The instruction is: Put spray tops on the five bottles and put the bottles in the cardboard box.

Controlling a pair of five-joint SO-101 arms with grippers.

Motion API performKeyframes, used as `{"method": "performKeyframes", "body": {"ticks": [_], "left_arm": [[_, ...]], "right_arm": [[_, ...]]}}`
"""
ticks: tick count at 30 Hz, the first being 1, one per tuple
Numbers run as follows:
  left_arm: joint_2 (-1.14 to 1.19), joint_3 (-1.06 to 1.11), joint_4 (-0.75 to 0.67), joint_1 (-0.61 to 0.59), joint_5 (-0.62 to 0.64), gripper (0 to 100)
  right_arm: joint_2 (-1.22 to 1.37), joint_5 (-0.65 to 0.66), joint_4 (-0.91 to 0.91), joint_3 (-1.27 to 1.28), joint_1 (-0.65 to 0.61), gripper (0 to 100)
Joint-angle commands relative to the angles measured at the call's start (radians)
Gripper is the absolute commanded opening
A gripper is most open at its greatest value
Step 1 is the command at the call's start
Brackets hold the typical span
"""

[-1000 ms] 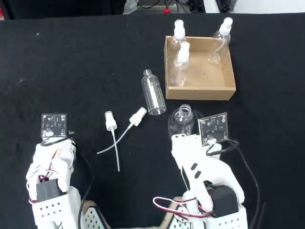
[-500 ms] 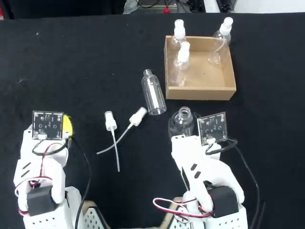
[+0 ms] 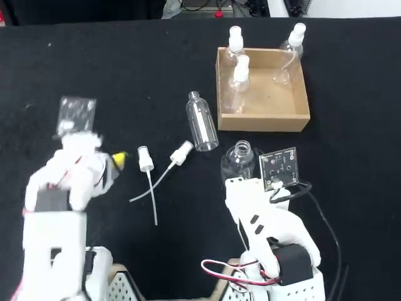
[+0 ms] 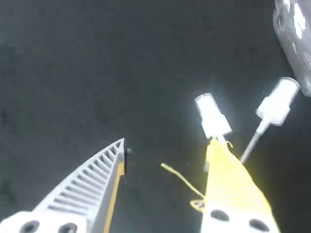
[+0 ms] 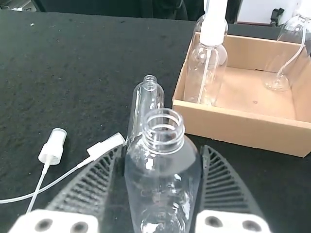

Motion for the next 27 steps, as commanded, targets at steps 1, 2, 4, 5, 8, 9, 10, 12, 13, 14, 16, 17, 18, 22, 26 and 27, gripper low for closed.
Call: {"method": "performKeyframes", "body": {"ticks": [1,2,4,5,8,9,10,12,13,14,16,17,18,22,26,27], "left_arm": [[0.353,-0.249,0.057,0.058,0.066,29],[0.422,-0.277,0.055,0.059,0.08,30],[0.548,-0.329,0.044,0.074,0.12,30],[0.6,-0.355,0.04,0.081,0.135,30],[0.741,-0.435,0.038,0.105,0.166,30],[0.784,-0.461,0.038,0.111,0.175,30],[0.825,-0.487,0.038,0.116,0.187,30],[0.895,-0.538,0.038,0.124,0.221,30],[0.921,-0.556,0.038,0.124,0.239,30],[0.947,-0.575,0.038,0.124,0.253,30],[0.994,-0.601,0.038,0.125,0.27,30],[1.016,-0.61,0.038,0.125,0.275,30],[1.033,-0.616,0.038,0.127,0.276,30],[1.076,-0.621,0.037,0.143,0.275,30],[1.091,-0.619,0.031,0.176,0.276,30],[1.091,-0.619,0.031,0.185,0.276,30]], "right_arm": [[-0.027,0.002,0.008,-0.007,-0.008,14.1],[-0.027,0.002,0.008,-0.007,-0.009,14.1],[-0.027,0.002,0.008,-0.007,-0.011,14.1],[-0.027,0.002,0.008,-0.007,-0.011,14.1],[-0.027,0.002,0.008,-0.007,-0.006,14.1],[-0.027,0.002,0.008,-0.007,-0.006,14.1],[-0.027,0.002,0.008,-0.007,-0.006,14.1],[-0.027,0.002,0.008,-0.007,-0.005,14.1],[-0.027,0.002,0.008,-0.005,-0.005,14.1],[-0.027,0.002,0.008,-0.005,-0.005,14.1],[-0.027,0.002,0.011,-0.005,-0.005,14.1],[-0.027,0.002,0.017,-0.005,-0.005,14.1],[-0.027,0.002,0.02,-0.007,-0.006,14.1],[-0.027,0.002,0.02,-0.007,-0.006,14.1],[-0.027,0.003,0.02,-0.008,-0.006,14.1],[-0.027,0.003,0.02,-0.008,-0.005,14.1]]}}
